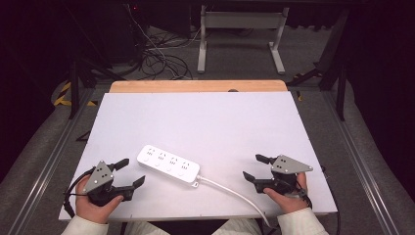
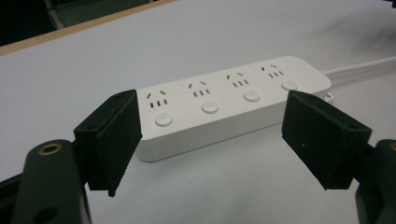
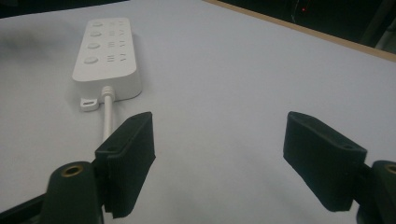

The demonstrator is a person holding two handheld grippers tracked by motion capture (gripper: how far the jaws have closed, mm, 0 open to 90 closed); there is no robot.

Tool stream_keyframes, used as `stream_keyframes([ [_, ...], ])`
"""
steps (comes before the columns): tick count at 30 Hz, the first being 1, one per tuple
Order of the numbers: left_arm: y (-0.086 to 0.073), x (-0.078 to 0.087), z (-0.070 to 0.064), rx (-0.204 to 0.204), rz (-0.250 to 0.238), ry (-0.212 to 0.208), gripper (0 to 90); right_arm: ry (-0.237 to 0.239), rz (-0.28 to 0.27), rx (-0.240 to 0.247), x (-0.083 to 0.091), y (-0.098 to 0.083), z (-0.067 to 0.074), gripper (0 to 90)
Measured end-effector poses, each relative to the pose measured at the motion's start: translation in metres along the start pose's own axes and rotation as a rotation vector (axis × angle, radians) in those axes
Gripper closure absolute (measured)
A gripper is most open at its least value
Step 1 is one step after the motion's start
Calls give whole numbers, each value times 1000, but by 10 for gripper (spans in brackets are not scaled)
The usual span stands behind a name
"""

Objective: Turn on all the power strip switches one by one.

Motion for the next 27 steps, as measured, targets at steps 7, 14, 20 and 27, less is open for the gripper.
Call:
stream_keyframes([
  [7,2,1,1,-13,2,10,205,-8,-3,1,0,0,-1,251],
  [14,4,1,1,-13,5,7,215,-4,-4,2,0,-1,-1,250],
  [20,7,3,0,-2,14,1,251,-6,-3,3,0,0,0,251],
  [27,15,5,1,15,24,-13,307,-2,4,3,-1,-1,0,280],
])
Point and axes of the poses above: each handheld gripper's, and its own axes: x roughly backward along the jaws, y roughly out of its top, z roughly to its left, the point moved 10 cm from there along -x, roughly forward along the jaws, and after that the axes turned 11 degrees about -y, right-handed, at the moved point
